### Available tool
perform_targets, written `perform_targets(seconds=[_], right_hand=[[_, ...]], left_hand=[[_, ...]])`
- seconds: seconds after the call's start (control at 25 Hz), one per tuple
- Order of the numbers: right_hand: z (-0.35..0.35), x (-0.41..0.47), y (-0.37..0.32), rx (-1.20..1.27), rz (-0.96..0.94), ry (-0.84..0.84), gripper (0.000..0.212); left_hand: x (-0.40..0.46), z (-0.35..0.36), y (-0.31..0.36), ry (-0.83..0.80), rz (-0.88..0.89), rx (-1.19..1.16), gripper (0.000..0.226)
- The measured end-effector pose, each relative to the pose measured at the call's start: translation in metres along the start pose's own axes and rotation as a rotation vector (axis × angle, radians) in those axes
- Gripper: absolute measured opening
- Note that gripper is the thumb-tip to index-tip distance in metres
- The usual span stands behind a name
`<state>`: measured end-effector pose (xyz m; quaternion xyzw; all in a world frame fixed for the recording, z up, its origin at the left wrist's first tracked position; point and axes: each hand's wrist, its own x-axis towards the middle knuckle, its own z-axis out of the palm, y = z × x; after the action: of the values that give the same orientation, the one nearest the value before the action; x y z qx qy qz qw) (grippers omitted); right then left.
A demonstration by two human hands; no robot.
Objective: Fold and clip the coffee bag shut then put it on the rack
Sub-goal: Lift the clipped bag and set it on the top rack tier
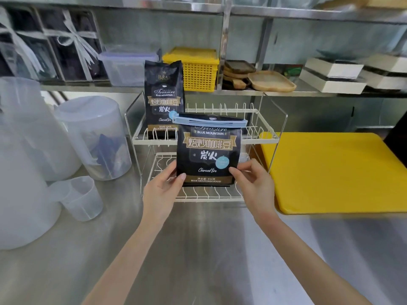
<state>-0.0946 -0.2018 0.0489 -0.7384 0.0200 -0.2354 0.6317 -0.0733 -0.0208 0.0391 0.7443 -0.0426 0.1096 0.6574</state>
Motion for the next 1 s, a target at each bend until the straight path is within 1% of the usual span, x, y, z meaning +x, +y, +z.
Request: perform_targets(seconds=[0.16, 0.36, 0.44, 0.56, 0.72, 0.88, 1.0], right_hand=[[0.004, 0.029, -0.02, 0.0, -0.08, 0.015, 0.027], [0.009, 0.067, -0.037, -0.041, -0.163, 0.03, 0.028], [0.012, 0.081, -0.041, -0.034, -0.174, 0.022, 0.026], [0.017, 0.105, -0.041, -0.036, -0.172, 0.033, 0.023], [0.022, 0.137, -0.033, -0.075, -0.147, 0.041, 0.011], [0.025, 0.173, -0.022, -0.171, -0.127, 0.002, 0.009], [0.03, 0.197, -0.005, -0.23, -0.071, 0.004, 0.009]], left_hand=[[0.024, 0.003, 0.023, 0.002, 0.053, -0.033, 0.044], [0.056, 0.009, 0.054, -0.025, 0.125, -0.059, 0.031], [0.07, 0.01, 0.061, -0.015, 0.123, -0.014, 0.028], [0.094, 0.013, 0.067, 0.003, 0.17, 0.048, 0.023], [0.13, 0.021, 0.064, 0.02, 0.222, 0.211, 0.019], [0.168, 0.033, 0.05, -0.002, 0.215, 0.268, 0.017], [0.196, 0.042, 0.04, -0.05, 0.216, 0.357, 0.018]])
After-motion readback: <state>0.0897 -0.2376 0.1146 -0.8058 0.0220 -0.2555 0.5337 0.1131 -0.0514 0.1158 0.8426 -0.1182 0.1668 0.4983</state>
